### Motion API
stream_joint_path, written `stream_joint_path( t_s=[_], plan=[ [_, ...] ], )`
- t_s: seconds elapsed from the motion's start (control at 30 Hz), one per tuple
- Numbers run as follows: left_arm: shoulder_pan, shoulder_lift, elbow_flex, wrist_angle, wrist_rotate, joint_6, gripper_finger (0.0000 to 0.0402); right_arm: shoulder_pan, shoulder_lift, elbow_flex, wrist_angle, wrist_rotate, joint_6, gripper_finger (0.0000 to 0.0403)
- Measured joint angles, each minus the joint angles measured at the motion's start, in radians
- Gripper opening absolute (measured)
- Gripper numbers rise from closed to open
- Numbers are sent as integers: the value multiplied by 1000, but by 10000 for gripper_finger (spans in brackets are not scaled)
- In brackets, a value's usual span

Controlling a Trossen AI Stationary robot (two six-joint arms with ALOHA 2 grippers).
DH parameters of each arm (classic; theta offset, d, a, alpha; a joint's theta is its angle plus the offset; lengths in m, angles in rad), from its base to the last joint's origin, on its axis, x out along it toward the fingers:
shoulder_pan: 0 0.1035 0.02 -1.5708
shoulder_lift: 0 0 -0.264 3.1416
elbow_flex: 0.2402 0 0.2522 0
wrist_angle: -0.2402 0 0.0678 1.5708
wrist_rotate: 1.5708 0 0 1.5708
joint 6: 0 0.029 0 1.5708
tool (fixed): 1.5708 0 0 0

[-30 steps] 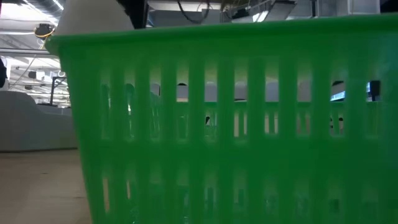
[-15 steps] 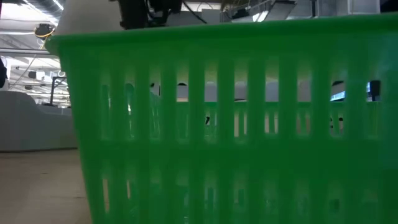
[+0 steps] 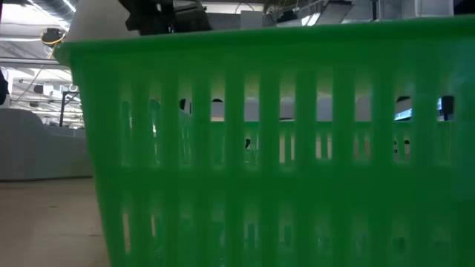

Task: Stack baskets by color
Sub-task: Stack the left white bin on top of the right white bin

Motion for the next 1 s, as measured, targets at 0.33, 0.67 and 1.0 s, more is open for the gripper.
stream_joint_path(
  t_s=[0.33,0.67,1.0],
  plan=[
    [37,0,-116,160,45,8,101,0,0,0,0,0,0,62],
    [52,0,-190,266,29,33,96,0,0,0,0,0,0,62],
    [46,0,-156,242,25,-55,6,-5,0,0,0,1,-1,62]
  ],
)
